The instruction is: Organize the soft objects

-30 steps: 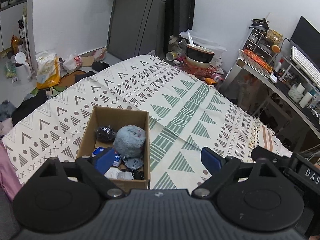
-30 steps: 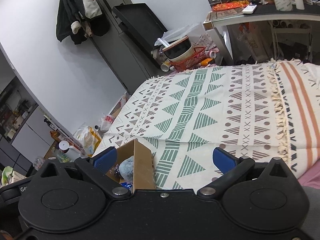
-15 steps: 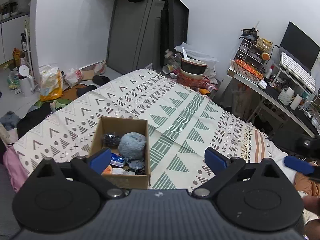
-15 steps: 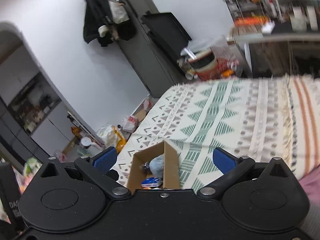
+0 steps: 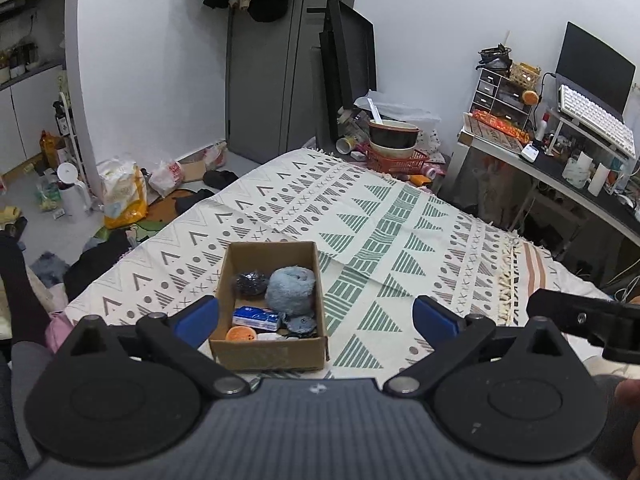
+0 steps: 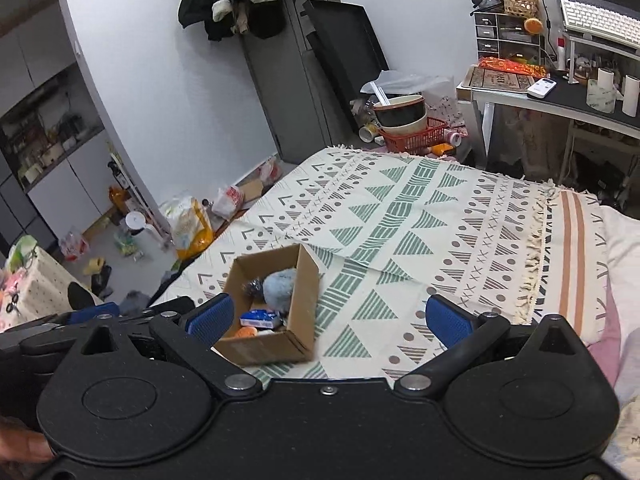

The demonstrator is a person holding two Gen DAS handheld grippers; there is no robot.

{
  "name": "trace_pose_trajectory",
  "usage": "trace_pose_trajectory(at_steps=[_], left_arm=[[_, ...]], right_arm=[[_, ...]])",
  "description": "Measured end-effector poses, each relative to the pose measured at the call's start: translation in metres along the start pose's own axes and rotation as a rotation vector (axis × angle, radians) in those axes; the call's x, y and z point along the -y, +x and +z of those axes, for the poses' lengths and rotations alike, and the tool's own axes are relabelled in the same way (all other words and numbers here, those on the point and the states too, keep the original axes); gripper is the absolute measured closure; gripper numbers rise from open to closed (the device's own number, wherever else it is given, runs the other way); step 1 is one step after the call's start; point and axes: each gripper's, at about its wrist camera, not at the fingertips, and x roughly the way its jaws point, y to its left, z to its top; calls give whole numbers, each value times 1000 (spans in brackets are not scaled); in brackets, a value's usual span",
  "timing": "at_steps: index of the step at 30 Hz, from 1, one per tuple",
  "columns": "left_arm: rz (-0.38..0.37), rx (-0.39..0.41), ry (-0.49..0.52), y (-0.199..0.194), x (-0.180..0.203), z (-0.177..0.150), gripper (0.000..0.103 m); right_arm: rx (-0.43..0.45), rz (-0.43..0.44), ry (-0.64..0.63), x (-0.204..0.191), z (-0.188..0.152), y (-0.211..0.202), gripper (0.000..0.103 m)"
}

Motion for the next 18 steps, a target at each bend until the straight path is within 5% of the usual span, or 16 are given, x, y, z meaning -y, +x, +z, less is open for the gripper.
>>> trace_pose_trajectory(at_steps=[18], left_arm=[[22, -14, 36, -30, -7, -30, 1]], right_arm=[[-49, -23, -62, 13, -28, -13, 0]])
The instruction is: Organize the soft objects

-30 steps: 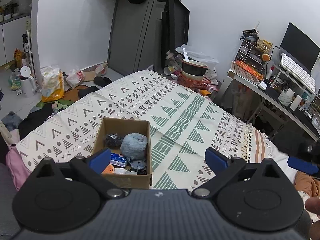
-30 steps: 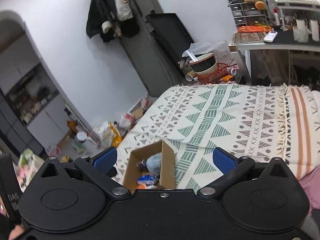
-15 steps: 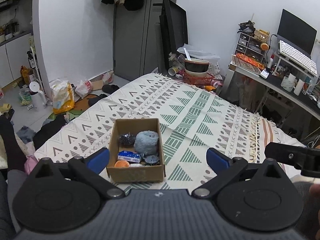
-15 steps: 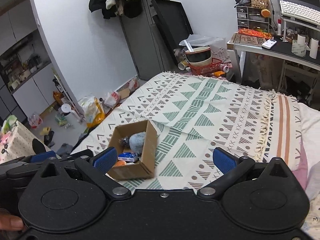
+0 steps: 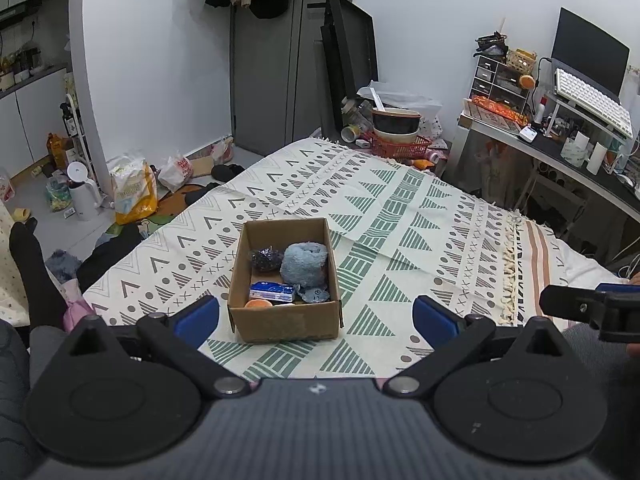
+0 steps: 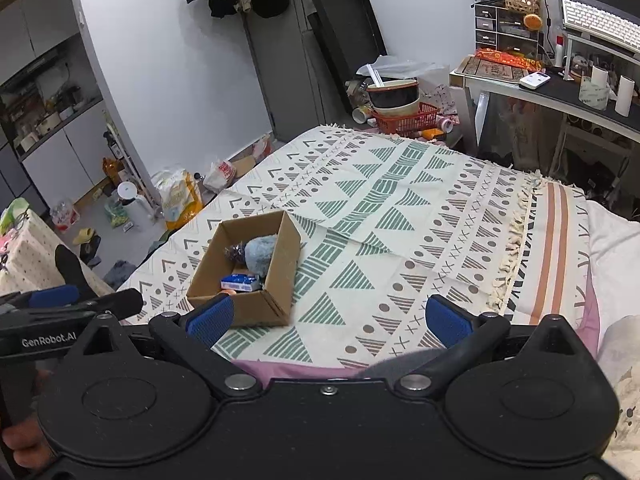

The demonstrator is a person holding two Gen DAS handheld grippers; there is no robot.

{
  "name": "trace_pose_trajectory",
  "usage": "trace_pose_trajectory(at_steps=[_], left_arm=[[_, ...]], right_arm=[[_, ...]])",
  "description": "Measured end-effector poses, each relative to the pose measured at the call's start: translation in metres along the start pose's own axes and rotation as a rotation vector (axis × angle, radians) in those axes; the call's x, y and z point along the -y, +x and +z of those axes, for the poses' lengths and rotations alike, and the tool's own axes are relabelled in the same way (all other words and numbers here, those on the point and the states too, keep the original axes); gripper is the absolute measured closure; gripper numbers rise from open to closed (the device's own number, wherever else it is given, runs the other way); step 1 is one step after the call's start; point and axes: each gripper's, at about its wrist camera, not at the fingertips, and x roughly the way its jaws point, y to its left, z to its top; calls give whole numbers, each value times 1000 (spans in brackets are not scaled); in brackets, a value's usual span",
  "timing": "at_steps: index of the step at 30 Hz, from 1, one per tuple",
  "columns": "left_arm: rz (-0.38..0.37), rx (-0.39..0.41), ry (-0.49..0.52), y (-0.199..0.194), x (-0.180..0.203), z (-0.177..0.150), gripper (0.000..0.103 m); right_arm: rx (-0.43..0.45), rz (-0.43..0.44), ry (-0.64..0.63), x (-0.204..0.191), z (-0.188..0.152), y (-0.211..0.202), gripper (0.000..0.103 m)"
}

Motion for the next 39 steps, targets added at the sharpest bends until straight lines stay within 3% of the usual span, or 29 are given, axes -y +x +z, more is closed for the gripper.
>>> trace_pose_trajectory(at_steps=[14, 39], left_arm=[[-5, -24, 38, 0, 12, -20, 1], [17, -18, 59, -5, 20, -16, 1]], right_arm=[[-7, -11, 0, 8, -15, 2, 0], [11, 19, 8, 13, -18, -1, 0]])
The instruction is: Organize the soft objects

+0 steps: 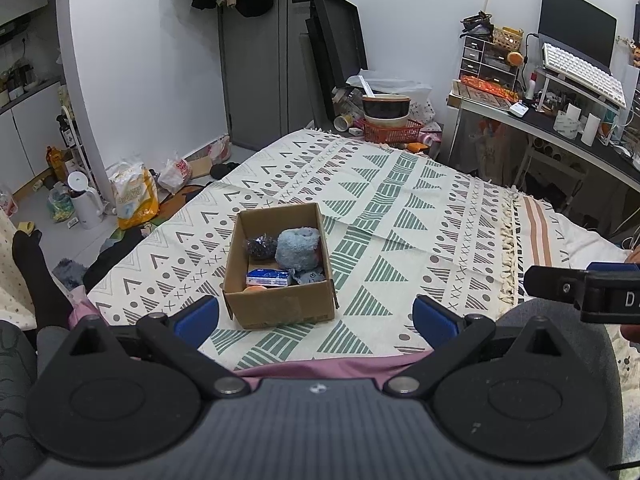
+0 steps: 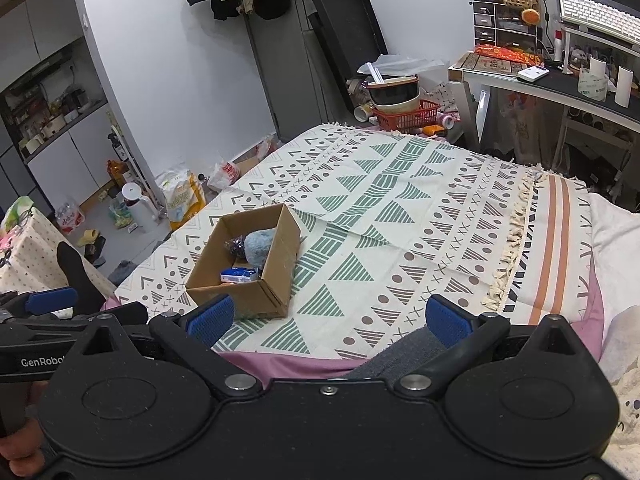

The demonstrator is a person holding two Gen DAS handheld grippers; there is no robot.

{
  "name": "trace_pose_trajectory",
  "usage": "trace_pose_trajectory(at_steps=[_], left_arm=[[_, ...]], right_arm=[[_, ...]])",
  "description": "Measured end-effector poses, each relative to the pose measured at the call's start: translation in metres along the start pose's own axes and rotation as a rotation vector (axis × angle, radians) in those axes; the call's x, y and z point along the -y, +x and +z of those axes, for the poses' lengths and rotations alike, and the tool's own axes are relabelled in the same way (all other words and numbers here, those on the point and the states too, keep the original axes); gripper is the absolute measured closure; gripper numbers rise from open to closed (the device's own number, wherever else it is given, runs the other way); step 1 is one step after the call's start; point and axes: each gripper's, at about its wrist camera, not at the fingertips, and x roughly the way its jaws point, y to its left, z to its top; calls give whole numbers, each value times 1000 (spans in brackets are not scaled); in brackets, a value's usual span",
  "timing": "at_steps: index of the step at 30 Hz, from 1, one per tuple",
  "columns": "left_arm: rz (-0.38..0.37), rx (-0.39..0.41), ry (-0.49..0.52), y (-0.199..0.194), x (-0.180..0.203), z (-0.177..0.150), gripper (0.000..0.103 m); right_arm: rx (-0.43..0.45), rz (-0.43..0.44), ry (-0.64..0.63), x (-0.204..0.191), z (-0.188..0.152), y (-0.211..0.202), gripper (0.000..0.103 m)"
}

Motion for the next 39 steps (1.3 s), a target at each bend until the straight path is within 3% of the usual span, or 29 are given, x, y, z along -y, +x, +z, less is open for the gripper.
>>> trace_pose_trajectory(at_steps=[39], left_arm=[[-16, -28, -34, 13, 3, -7, 1]], right_arm=[[-6, -24, 17, 8, -2, 2, 0]])
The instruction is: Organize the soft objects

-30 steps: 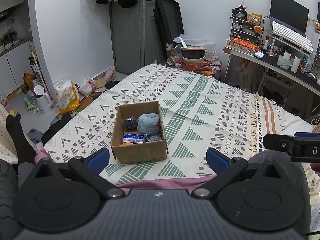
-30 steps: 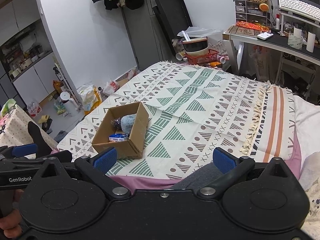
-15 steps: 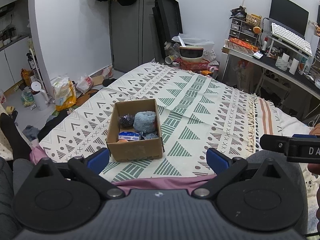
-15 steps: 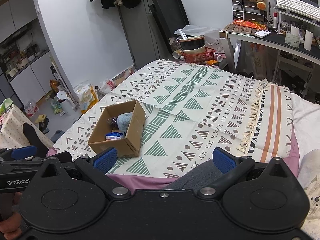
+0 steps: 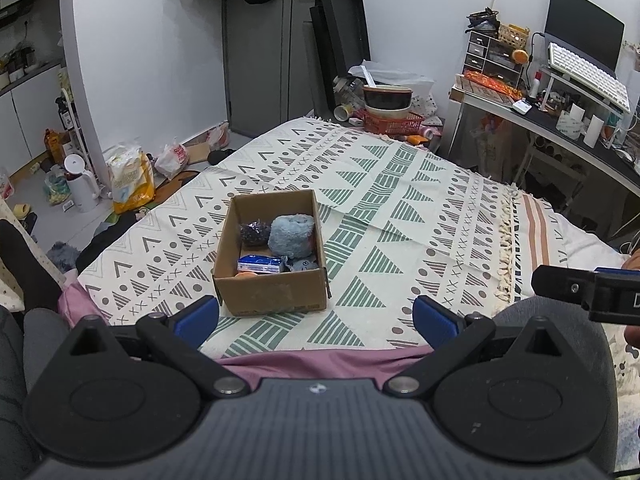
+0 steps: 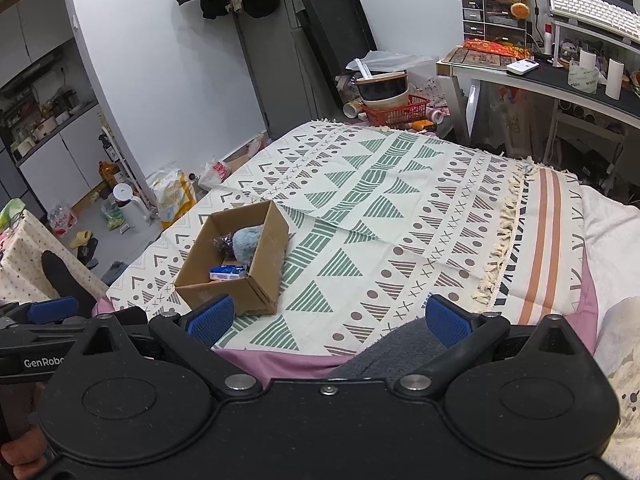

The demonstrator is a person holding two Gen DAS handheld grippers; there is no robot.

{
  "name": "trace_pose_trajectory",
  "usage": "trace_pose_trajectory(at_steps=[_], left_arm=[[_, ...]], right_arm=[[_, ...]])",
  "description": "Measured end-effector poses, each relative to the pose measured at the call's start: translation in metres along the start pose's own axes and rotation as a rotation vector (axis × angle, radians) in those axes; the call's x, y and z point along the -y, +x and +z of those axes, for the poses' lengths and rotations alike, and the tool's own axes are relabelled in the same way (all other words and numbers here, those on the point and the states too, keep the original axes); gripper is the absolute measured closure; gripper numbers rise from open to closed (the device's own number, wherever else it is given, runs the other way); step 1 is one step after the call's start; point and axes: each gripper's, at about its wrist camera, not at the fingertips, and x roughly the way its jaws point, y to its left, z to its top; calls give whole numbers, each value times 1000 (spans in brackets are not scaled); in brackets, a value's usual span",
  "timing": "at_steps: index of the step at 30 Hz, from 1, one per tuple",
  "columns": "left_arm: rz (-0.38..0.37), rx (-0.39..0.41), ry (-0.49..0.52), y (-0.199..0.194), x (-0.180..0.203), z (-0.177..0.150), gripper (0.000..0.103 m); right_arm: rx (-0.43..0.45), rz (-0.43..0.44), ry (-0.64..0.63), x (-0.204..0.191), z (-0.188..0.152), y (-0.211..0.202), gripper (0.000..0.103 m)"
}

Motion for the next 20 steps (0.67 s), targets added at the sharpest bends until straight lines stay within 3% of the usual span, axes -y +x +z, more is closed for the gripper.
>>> trace_pose_trajectory(at_steps=[20], left_arm=[[-19, 24, -1, -6, 4, -3, 1]], right_arm=[[-6, 1, -9, -2, -2, 1, 0]])
